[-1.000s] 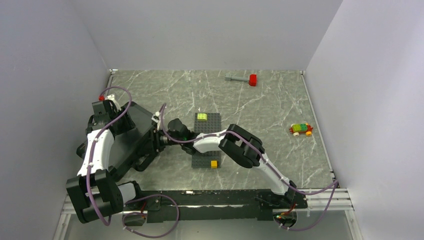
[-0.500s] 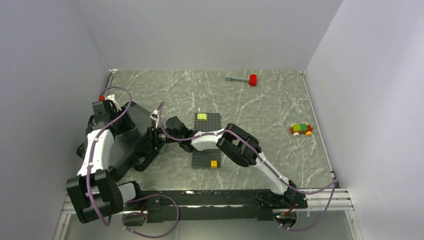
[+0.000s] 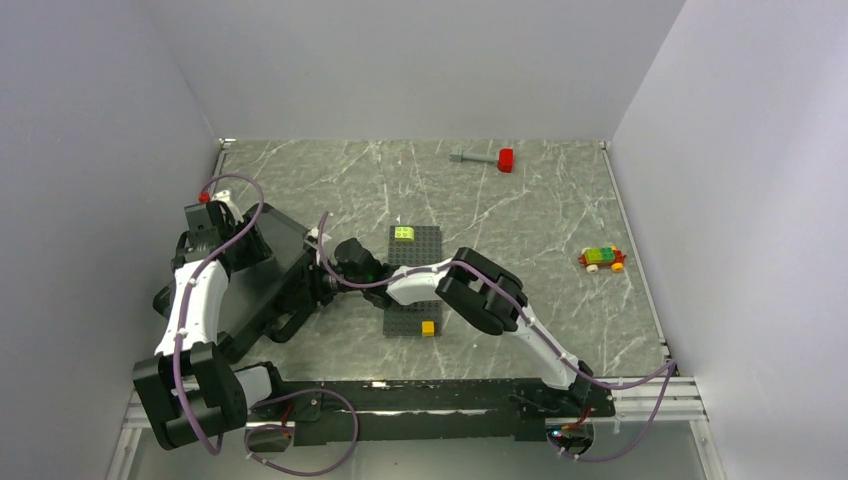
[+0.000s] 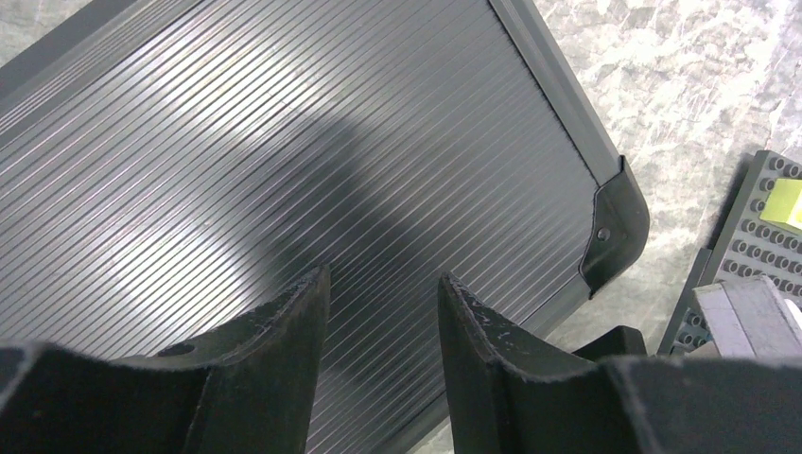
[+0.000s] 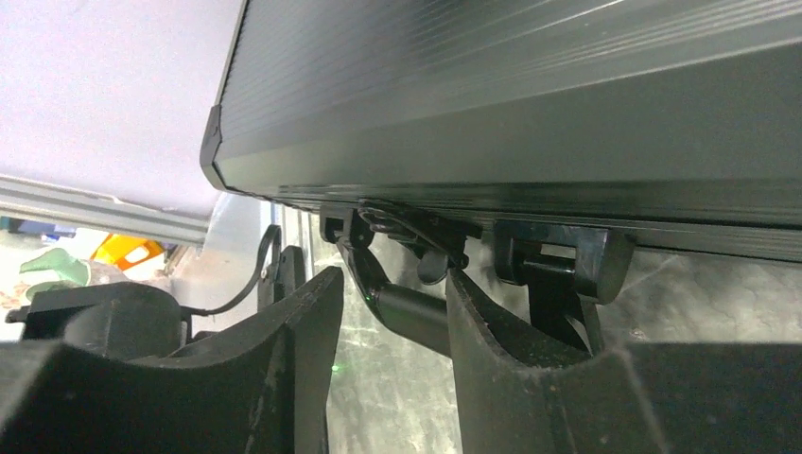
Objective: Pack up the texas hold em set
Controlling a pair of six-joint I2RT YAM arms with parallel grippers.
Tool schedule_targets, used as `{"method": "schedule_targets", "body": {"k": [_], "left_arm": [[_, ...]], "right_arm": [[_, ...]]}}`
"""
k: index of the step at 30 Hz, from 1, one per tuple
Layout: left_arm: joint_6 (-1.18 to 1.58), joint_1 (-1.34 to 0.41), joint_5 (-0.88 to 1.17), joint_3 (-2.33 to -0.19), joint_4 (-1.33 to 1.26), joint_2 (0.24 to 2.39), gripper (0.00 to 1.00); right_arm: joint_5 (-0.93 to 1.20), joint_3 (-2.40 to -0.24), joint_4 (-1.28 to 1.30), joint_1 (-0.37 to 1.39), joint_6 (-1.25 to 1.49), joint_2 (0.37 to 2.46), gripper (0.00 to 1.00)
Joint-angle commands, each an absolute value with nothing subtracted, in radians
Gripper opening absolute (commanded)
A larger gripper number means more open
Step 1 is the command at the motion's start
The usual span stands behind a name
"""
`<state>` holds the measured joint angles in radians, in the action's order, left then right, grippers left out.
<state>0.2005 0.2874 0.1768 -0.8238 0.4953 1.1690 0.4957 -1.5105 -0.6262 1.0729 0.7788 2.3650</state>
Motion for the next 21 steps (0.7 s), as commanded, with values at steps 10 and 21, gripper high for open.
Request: {"method": "schedule_targets", "body": {"k": [10,21], "left_arm": [[0.208,0.279,0.210,-0.787,0.630,1.182,0.50],[0.206,0.279,0.215,-0.788,0.629,1.182,0.50]], "right_arm": [[0.454,-1.558,-0.518,1.100,0.663,2.358,0.34],[0.380,-1.594,-0.436,1.119,0.592,2.360,0.28]]}}
